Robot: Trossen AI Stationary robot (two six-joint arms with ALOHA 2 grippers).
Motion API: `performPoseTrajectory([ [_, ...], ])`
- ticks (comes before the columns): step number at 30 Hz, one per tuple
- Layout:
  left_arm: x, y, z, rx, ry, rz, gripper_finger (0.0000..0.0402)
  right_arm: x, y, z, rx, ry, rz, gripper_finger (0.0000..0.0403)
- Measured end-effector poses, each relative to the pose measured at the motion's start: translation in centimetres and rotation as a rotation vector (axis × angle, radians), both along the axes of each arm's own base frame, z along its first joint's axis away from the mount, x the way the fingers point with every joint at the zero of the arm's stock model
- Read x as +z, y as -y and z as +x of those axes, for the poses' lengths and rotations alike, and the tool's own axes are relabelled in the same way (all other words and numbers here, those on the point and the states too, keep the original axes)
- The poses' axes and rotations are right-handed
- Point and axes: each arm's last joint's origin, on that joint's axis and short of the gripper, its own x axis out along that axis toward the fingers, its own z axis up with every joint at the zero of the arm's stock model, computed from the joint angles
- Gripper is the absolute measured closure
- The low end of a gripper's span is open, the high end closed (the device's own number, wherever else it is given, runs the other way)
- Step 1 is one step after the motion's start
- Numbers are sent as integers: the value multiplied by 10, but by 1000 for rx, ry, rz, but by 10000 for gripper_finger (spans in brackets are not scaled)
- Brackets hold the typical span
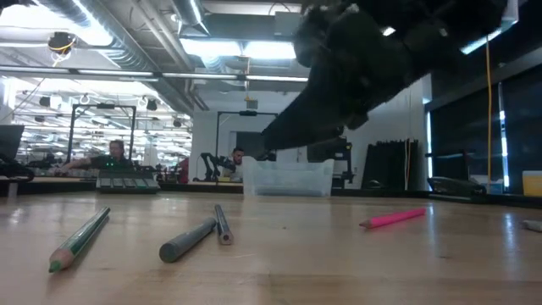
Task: Sort crayons/erasers/pens/pencils in bins
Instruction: Put the left gray crayon into the bottom transparent bin
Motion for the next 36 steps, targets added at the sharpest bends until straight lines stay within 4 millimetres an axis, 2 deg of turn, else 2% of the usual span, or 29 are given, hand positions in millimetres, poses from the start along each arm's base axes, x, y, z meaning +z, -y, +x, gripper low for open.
performPoseTrajectory([
  [6, 4, -6, 8, 35, 19, -30, 300, -5, -21, 38, 236, -218, -187, 202],
  [9, 10, -6, 14, 5, 59, -48, 300, 3, -35, 50, 369, -283, -279, 202],
  [15, 34, -6, 31, -72, 234, -37, 301, 24, -56, 77, 545, -208, -332, 214],
  [18, 42, -9, 39, -94, 326, 6, 301, 19, -61, 89, 628, -194, -320, 221],
  [25, 43, -17, 46, -125, 357, 62, 301, -15, -64, 99, 766, -314, -315, 237],
  [31, 42, -23, 49, -144, 349, 89, 301, -16, -55, 99, 750, -357, -325, 262],
  [36, 42, -27, 53, -142, 370, 118, 301, -16, -39, 99, 708, -415, -324, 304],
])
